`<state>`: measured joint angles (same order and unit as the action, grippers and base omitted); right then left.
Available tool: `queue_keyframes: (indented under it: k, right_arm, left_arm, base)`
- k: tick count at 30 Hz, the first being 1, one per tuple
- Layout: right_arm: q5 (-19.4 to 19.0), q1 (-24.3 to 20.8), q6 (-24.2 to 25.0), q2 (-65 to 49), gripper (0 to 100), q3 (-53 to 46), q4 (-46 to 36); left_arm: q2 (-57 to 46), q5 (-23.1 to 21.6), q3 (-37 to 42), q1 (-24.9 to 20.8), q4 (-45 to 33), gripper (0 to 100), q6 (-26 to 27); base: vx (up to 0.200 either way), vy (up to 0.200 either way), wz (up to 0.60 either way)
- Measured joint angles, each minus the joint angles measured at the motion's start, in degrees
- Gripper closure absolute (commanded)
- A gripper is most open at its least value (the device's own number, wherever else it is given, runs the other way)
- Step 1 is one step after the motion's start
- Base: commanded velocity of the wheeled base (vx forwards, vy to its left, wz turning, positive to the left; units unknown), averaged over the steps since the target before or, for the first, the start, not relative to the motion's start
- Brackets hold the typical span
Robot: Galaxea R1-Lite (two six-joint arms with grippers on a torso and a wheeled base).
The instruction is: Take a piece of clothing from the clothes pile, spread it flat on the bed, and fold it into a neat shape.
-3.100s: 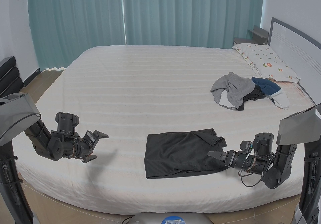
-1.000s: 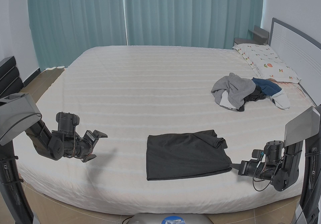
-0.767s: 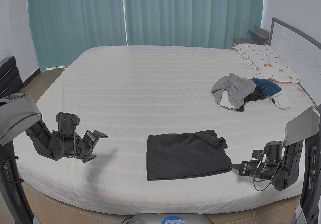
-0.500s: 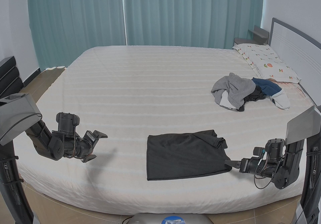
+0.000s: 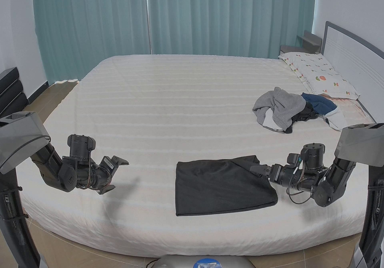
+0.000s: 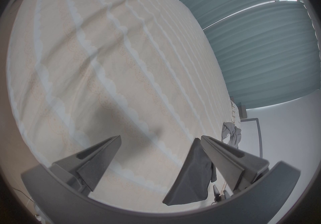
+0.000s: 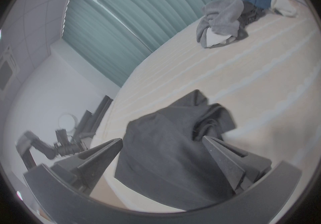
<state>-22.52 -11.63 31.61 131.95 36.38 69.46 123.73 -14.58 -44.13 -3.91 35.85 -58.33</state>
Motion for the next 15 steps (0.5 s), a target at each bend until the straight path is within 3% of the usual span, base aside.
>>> queue_keyframes:
  k: [6,15]
  right_arm:
    - [-0.69,-3.47,12.34,0.0,0,6.23,-3.61]
    - [-1.01,-5.78,12.73,2.34,0,9.09,-6.27]
  left_arm:
    - [0.05,0.2,0.0,-0.07,-0.02,0,0.01]
    - [0.24,0.33,-0.11,-0.29,0.02,0,-0.07]
  base:
    - [0.0,0.0,0.0]
    - [0.0,0.0,0.0]
